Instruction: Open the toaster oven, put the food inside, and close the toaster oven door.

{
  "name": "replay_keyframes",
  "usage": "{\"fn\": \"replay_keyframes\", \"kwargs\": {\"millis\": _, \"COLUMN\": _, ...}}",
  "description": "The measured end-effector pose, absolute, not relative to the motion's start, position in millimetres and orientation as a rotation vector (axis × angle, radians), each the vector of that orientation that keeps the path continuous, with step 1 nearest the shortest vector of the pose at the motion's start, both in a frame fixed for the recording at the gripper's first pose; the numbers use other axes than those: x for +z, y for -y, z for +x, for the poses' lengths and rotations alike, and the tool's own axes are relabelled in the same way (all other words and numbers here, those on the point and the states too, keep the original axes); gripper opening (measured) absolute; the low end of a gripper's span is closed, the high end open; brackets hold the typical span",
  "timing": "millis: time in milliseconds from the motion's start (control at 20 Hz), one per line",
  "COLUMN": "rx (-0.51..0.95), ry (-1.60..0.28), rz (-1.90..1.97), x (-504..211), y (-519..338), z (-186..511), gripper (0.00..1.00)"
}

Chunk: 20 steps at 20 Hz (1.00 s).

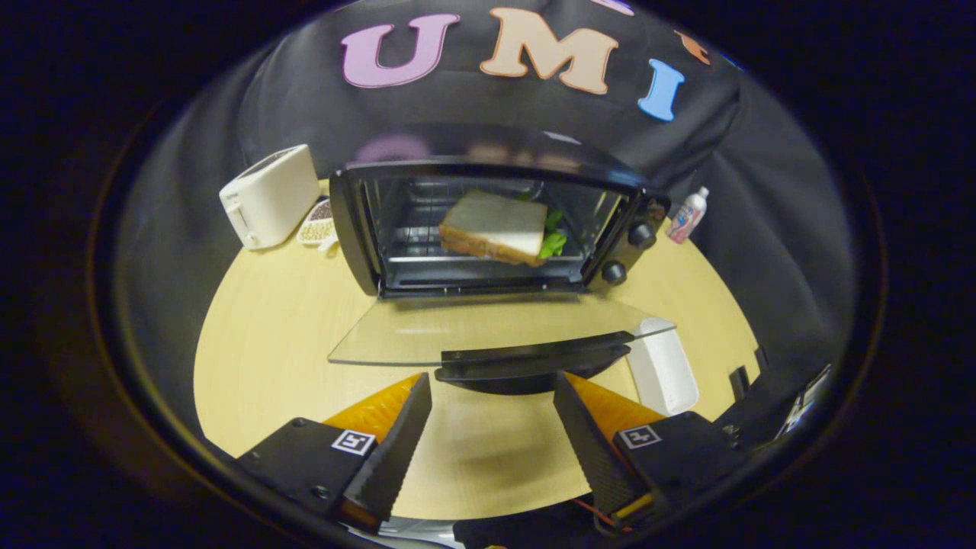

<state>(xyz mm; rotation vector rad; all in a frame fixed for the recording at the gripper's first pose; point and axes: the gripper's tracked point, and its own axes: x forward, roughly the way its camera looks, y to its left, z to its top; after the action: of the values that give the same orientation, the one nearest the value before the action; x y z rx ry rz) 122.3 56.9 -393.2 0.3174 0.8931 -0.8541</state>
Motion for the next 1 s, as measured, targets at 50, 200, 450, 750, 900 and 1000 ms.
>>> {"fn": "replay_keyframes", "kwargs": {"millis": 50, "rx": -0.871, "ry": -0.88, "rz": 0.287, "x": -386.9, "y": -47.7, "z": 125.7, "gripper": 1.0}}
{"fn": "replay_keyframes", "kwargs": {"millis": 200, "rx": -0.888, "ry": -0.872, "rz": 0.217, "x": -374.7, "y": -31.6, "z": 136.0, "gripper": 1.0}}
{"fn": "replay_keyframes", "kwargs": {"millis": 450, "rx": -0.885, "ry": -0.821, "rz": 0.221, "x": -362.7, "y": -19.2, "z": 154.1, "gripper": 1.0}}
{"fn": "replay_keyframes", "kwargs": {"millis": 750, "rx": -0.813, "ry": -0.754, "rz": 0.33, "x": -370.6, "y": -14.7, "z": 189.8, "gripper": 1.0}}
{"fn": "replay_keyframes", "kwargs": {"millis": 900, "rx": -0.813, "ry": -0.721, "rz": 0.336, "x": -361.7, "y": -9.5, "z": 197.3, "gripper": 1.0}}
{"fn": "replay_keyframes", "kwargs": {"millis": 1000, "rx": -0.813, "ry": -0.714, "rz": 0.328, "x": -354.8, "y": -6.3, "z": 195.3, "gripper": 1.0}}
